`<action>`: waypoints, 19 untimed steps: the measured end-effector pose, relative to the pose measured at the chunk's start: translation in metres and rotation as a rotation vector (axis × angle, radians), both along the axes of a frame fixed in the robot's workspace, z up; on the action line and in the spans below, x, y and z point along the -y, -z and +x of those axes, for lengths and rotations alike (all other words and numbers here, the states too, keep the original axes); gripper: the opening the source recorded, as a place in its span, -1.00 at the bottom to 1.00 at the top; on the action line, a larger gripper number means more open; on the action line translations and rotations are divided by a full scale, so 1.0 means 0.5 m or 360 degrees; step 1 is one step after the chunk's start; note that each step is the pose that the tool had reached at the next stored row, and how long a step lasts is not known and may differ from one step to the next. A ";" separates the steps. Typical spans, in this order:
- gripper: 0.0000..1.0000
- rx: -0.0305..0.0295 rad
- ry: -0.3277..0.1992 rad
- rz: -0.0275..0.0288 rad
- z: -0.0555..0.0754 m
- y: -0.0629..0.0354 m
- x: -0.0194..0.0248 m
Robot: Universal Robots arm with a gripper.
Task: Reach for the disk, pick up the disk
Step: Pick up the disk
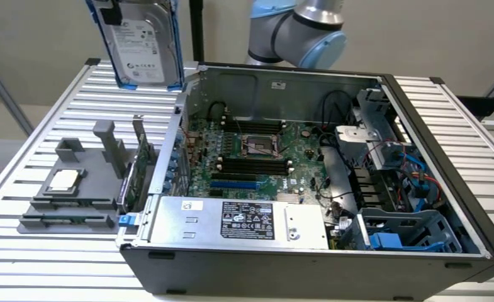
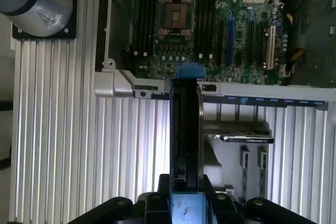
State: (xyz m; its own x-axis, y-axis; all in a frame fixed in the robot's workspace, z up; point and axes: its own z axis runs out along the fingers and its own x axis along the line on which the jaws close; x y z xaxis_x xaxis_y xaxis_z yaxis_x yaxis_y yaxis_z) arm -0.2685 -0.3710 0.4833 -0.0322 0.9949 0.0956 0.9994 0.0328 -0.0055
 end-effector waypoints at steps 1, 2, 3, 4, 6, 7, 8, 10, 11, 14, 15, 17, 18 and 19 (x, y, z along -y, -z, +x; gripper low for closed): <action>-0.35 0.00002 0.0000 0.00035 0.009 -0.006 0.0007; -0.35 0.00001 0.0000 0.00067 0.018 -0.013 0.0014; -0.35 0.00000 0.0000 0.00098 0.027 -0.019 0.0021; -0.35 0.00001 0.0000 0.00133 0.036 -0.026 0.0029; -0.35 0.00000 0.0000 0.00196 0.054 -0.039 0.0043; -0.35 0.00001 0.0000 0.00221 0.063 -0.044 0.0051; -0.35 0.00002 0.0000 0.00239 0.072 -0.049 0.0060; -0.35 -0.00001 0.0000 0.00264 0.091 -0.055 0.0080; -0.35 0.00001 0.0000 0.00272 0.100 -0.056 0.0092; -0.35 -0.00001 0.0000 0.00276 0.127 -0.057 0.0141; -0.35 -0.00001 0.0000 0.00280 0.136 -0.057 0.0161; -0.35 -0.00001 0.0000 0.00295 0.154 -0.057 0.0199; -0.35 -0.00001 0.0000 0.00303 0.163 -0.057 0.0218; -0.35 -0.00001 0.0000 0.00314 0.173 -0.057 0.0238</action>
